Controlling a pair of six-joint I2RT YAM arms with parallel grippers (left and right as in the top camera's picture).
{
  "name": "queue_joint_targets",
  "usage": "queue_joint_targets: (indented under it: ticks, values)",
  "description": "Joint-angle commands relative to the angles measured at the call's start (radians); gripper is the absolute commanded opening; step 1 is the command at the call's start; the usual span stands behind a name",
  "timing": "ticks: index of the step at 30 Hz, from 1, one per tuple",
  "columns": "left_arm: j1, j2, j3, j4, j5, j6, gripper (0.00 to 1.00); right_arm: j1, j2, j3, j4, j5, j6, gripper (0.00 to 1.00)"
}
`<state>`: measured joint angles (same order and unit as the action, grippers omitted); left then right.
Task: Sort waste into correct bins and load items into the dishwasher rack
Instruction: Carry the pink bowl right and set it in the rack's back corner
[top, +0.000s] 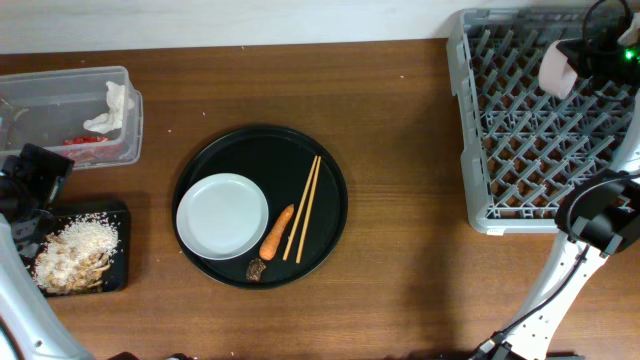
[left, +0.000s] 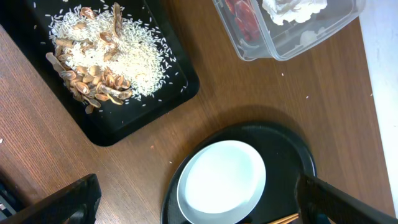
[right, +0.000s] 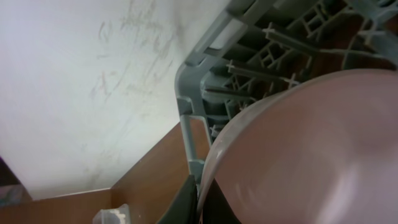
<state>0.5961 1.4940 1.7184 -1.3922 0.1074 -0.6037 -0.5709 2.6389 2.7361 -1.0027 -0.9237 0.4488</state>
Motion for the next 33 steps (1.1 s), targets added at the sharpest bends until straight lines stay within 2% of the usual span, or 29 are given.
queue_joint_targets:
  ticks: [1, 6, 8, 12, 21, 26, 33]
  values:
    - [0.003, -0.014, -0.003, -0.001, 0.0, -0.01, 0.99, -0.024, 0.018, 0.011, -0.028, 0.047, -0.003, 0.05]
    - [0.003, -0.014, -0.003, -0.001, 0.0, -0.01, 0.99, -0.062, 0.018, 0.011, -0.058, 0.047, -0.029, 0.08]
    - [0.003, -0.014, -0.003, -0.001, 0.0, -0.01, 0.99, -0.066, 0.018, 0.011, -0.057, 0.04, -0.032, 0.05]
    - [0.003, -0.014, -0.003, -0.001, 0.0, -0.01, 0.99, -0.051, 0.018, 0.011, 0.047, -0.12, -0.005, 0.04]
    - [0.003, -0.014, -0.003, -0.001, 0.0, -0.01, 0.99, -0.017, 0.02, -0.006, 0.05, -0.033, -0.005, 0.05]
    - [0.003, -0.014, -0.003, -0.001, 0.0, -0.01, 0.99, -0.014, 0.02, -0.086, 0.058, -0.033, -0.005, 0.04]
    - [0.003, -0.014, -0.003, -0.001, 0.0, -0.01, 0.99, -0.073, -0.009, -0.088, -0.058, 0.043, -0.063, 0.04]
